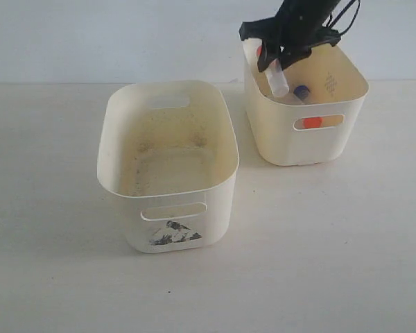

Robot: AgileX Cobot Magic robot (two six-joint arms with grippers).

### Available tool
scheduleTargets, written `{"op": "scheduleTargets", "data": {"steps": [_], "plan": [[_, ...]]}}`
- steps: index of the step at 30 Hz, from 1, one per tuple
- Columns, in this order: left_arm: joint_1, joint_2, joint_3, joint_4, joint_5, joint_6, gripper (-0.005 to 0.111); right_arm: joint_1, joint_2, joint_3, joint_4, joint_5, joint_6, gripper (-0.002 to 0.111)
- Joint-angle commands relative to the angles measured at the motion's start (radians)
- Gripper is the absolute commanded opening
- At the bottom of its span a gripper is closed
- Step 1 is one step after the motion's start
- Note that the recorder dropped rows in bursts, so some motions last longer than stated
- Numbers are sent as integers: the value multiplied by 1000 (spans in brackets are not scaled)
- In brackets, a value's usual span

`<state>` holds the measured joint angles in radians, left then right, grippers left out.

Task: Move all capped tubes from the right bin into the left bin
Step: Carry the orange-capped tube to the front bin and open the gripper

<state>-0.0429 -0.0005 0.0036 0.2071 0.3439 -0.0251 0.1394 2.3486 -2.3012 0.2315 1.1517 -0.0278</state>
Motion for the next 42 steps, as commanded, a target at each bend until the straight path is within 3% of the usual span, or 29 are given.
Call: {"op": "scheduleTargets", "data": {"steps": [1,6,18,21,25,26,27,29,30,31,36,42], "plan": [[-1,0,-4,-1,-4,-10,4,-2,-94,-3,108,69,-109,0],[-1,0,-4,-1,-4,-10,4,26,-105,-1,414,69,-257,0],[-1,0,-4,-1,-4,-10,4,209,-105,47,408,69,-180,1],[-1,0,-4,-1,-4,-10,4,219,-105,126,408,69,-177,14],[-1,0,-4,-1,-4,-10,4,219,-105,174,408,69,-180,53],[-1,0,-4,-1,-4,-10,4,219,-105,174,408,69,-180,55],[-1,0,-4,-1,-4,-10,4,219,-105,174,408,69,-180,52],[-1,0,-4,-1,-4,-10,4,219,-108,174,408,69,-180,31],[-1,0,-4,-1,-4,-10,4,216,-112,174,408,69,-185,19],[-1,0,-4,-1,-4,-10,4,212,-115,174,408,69,-197,-1],[-1,0,-4,-1,-4,-10,4,169,-146,174,367,69,-164,1],[-1,0,-4,-1,-4,-10,4,138,-161,111,-76,69,110,1]]}}
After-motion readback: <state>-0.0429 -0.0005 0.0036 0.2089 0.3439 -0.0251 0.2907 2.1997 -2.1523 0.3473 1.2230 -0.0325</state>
